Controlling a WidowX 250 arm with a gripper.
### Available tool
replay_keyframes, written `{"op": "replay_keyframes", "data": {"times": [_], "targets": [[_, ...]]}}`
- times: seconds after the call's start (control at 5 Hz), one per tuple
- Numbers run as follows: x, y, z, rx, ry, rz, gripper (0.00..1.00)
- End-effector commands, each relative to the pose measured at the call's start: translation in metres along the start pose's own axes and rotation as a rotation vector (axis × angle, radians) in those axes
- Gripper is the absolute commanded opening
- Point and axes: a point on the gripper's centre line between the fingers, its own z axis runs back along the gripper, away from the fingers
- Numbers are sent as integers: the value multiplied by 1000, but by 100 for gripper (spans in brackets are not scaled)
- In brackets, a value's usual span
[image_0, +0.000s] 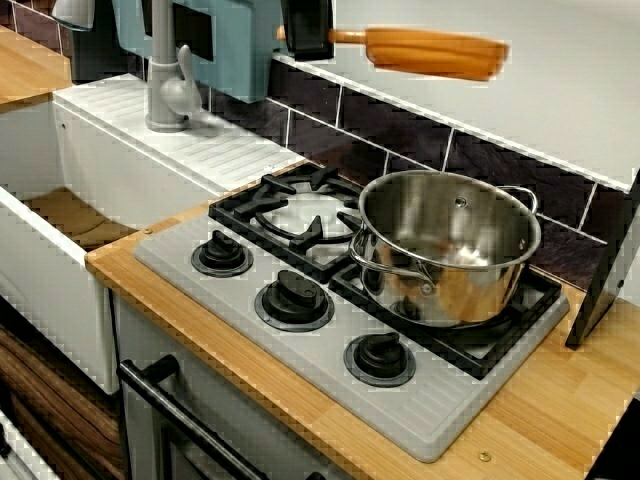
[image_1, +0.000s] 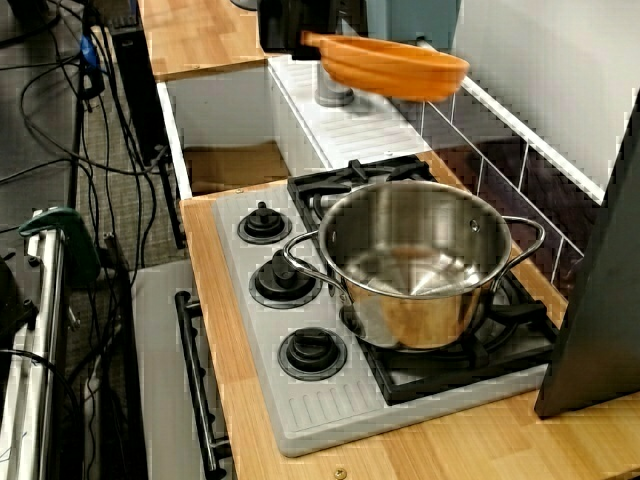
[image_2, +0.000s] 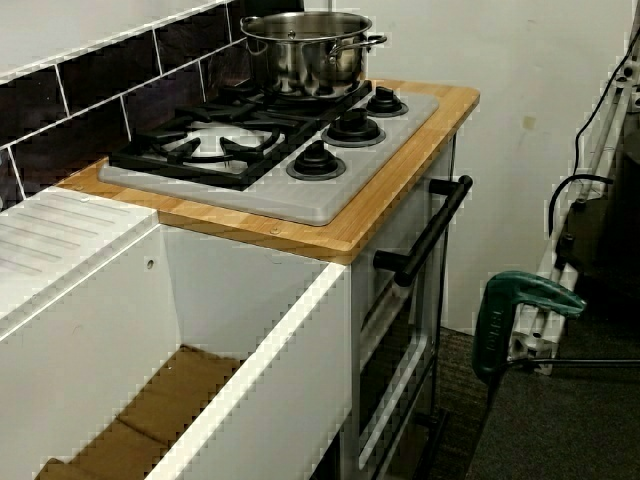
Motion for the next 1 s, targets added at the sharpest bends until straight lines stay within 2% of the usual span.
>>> {"op": "replay_keyframes", "data": {"times": [0.0,0.2,0.4,0.6,0.8], "targets": [[-3,-11,12,-128,56,-64,0],[-5,-17,10,-159,89,-67,0],[-6,-19,8,-159,98,-64,0],[-6,-19,5,-90,67,-49,0],[-10,-13,2,43,37,-5,0]]}}
